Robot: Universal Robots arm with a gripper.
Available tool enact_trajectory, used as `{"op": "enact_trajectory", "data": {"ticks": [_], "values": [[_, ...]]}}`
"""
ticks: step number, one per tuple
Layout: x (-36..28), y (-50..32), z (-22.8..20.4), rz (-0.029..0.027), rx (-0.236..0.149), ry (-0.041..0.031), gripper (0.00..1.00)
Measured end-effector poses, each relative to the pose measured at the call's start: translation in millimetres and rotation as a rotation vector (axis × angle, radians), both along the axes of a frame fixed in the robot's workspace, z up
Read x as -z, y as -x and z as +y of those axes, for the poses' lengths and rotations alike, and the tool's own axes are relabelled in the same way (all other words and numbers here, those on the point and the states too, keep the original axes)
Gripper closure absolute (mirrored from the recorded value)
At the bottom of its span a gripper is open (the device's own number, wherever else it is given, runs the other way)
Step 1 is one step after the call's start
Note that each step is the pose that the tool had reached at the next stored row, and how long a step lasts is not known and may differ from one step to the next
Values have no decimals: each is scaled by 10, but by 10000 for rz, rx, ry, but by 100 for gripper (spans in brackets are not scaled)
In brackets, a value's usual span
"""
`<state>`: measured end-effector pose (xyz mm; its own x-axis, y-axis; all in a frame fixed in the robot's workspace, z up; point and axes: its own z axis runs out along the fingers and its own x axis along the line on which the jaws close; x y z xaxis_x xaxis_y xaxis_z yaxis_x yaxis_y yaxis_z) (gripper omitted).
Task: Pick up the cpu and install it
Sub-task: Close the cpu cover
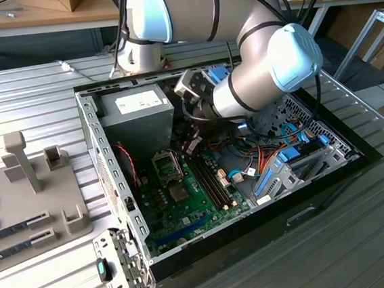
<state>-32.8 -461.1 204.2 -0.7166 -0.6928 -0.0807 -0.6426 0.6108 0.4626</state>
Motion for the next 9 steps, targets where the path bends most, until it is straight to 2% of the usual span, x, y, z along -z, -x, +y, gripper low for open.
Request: {"op": "enact_trajectory", "data": {"ticks": [9], "values": [[93,-30,-1,188,1,-29,89]]}}
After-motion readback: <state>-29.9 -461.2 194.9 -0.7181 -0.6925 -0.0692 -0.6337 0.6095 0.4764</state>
